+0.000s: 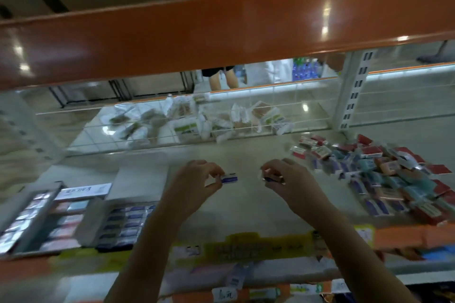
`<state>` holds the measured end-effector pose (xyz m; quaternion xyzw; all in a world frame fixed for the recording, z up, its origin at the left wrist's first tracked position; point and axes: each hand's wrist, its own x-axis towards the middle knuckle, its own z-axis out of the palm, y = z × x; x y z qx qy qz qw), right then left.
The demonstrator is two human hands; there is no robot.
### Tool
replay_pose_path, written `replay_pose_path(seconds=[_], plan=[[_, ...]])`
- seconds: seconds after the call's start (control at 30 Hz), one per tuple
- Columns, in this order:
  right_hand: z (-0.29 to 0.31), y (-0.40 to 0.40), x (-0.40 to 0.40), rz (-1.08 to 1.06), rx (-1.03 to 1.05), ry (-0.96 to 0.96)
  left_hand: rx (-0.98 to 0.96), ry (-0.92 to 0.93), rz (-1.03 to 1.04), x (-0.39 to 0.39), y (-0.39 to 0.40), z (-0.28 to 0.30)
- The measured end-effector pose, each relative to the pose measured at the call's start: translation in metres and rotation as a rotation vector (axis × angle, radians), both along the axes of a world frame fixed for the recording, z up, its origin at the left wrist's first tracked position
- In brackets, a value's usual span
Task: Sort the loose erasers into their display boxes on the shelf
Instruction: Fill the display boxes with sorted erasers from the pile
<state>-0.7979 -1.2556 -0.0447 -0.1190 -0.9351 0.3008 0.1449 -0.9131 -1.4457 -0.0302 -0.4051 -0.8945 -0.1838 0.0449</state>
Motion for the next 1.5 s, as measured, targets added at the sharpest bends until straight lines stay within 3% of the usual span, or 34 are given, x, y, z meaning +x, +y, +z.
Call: replay_pose_path(seconds=[0.3, 0.63, 0.97, 1.5], plan=[[0.025, -0.126, -0.066, 0.237, -0.019, 0.039, 0.006, -0.090, 0.182, -0.033, -0.147, 0.008], [0.007, -0.231, -0.119, 0.349, 0.127, -0.042, 0.036, -0.143, 0.212, -0.069, -0.239, -0.005], [-0.023, -0.282, -0.146, 0.225, 0.221, -0.068, 0.138, -0.146, 0.120, -0.099, -0.274, -0.014], [-0.033, -0.293, -0.149, 0.170, 0.255, -0.080, 0.101, -0.099, 0.018, -0.102, -0.269, -0.011]])
